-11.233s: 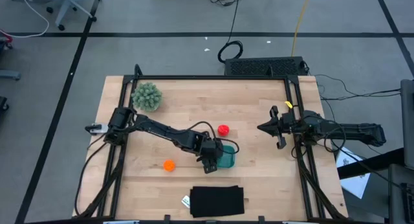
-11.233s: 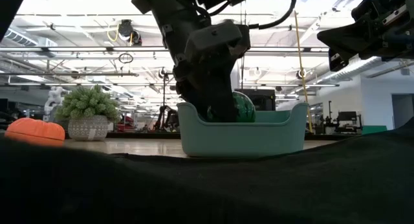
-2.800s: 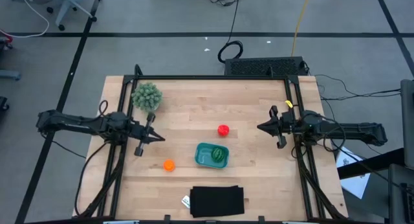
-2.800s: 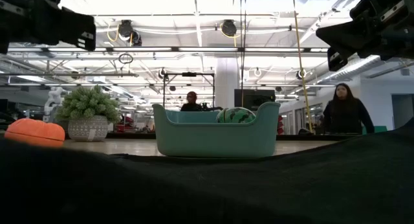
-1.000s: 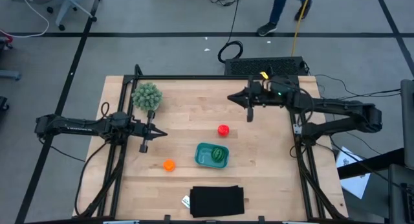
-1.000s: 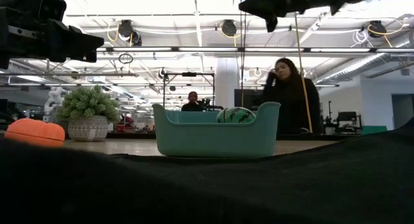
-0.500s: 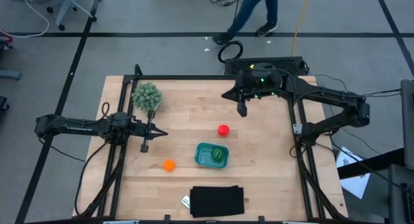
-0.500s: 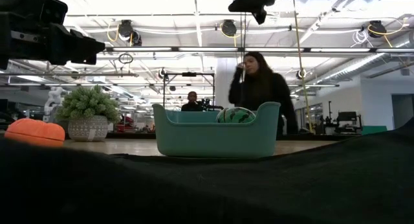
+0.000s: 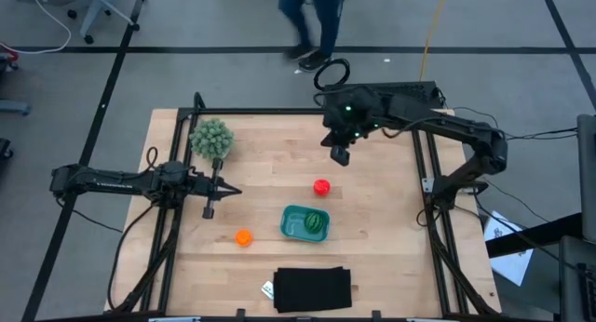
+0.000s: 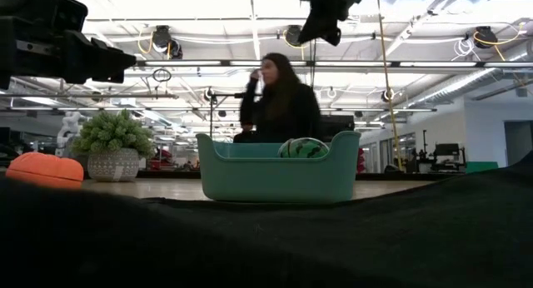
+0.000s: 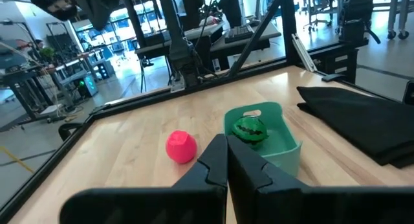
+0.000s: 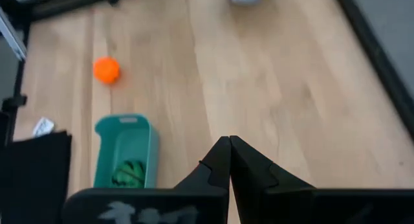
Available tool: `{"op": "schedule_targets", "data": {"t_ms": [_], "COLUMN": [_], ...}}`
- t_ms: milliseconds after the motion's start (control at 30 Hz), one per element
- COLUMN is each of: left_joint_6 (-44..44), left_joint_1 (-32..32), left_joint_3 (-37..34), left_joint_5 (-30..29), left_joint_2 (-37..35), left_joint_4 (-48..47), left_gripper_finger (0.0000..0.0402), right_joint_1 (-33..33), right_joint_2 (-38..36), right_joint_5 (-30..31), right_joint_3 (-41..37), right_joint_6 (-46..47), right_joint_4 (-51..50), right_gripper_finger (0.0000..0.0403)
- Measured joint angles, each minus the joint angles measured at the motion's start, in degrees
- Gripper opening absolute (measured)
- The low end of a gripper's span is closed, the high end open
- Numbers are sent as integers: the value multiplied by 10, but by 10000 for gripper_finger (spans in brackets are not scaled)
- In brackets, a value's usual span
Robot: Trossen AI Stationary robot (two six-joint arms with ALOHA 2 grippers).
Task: Pick and placing Produce into tupperware
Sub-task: Put the apple into the bin
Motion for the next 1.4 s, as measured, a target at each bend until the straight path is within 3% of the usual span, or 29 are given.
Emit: {"op": "schedule_targets", "data": {"t_ms": [500,1100,1233,1400], "left_joint_6": [0,5,5,4], "left_joint_1": [0,0,0,0], "left_joint_3": [0,0,0,0], "left_joint_5": [-2,-3,-10,-12], "left_joint_2": [0,0,0,0], "left_joint_4": [-10,-10,-11,-11], "left_gripper_finger": [1,1,1,1], "right_joint_1": [8,15,16,16], "right_joint_2": [112,117,117,117], "right_joint_5": [0,2,2,3], "right_joint_3": [152,160,160,160], "right_joint_6": [-19,-27,-28,-28], "right_joint_4": [-184,-238,-238,-223], "right_gripper_finger": [0,1,23,91]}}
